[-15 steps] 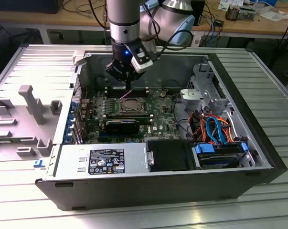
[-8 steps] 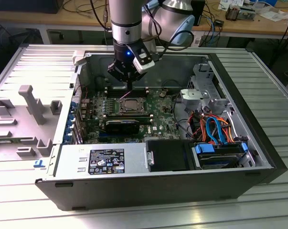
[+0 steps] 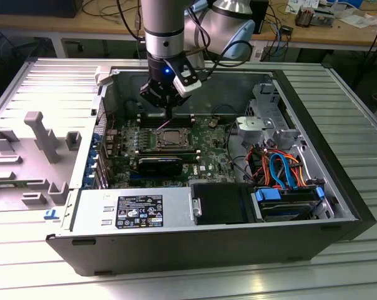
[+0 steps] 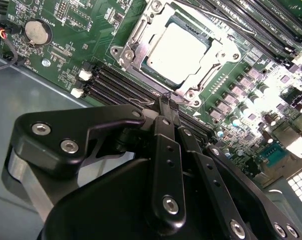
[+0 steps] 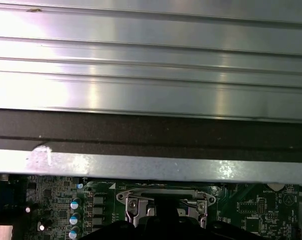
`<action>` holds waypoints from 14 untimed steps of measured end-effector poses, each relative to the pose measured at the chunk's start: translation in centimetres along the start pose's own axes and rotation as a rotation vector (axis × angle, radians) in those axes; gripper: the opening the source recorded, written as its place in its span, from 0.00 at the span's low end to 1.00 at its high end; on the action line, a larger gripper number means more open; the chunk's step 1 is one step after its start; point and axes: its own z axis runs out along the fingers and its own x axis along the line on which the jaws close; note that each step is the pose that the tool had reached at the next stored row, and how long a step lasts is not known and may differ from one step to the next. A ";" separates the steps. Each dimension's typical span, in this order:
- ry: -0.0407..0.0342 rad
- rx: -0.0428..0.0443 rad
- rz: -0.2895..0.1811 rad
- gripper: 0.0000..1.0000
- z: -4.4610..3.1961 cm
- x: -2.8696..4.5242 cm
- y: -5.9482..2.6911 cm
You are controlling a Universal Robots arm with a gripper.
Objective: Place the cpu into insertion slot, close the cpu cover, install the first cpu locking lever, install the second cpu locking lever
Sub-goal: 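Install the first cpu locking lever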
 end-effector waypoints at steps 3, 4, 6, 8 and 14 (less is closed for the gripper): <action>-0.0001 -0.0001 0.000 0.11 0.03 0.00 0.00; -0.0001 -0.0002 0.000 0.11 0.04 0.00 0.00; -0.0001 -0.0002 0.000 0.11 0.04 0.00 0.00; -0.0001 -0.0002 0.000 0.11 0.04 0.00 0.00; 0.0000 0.0008 0.000 0.11 0.33 0.00 0.38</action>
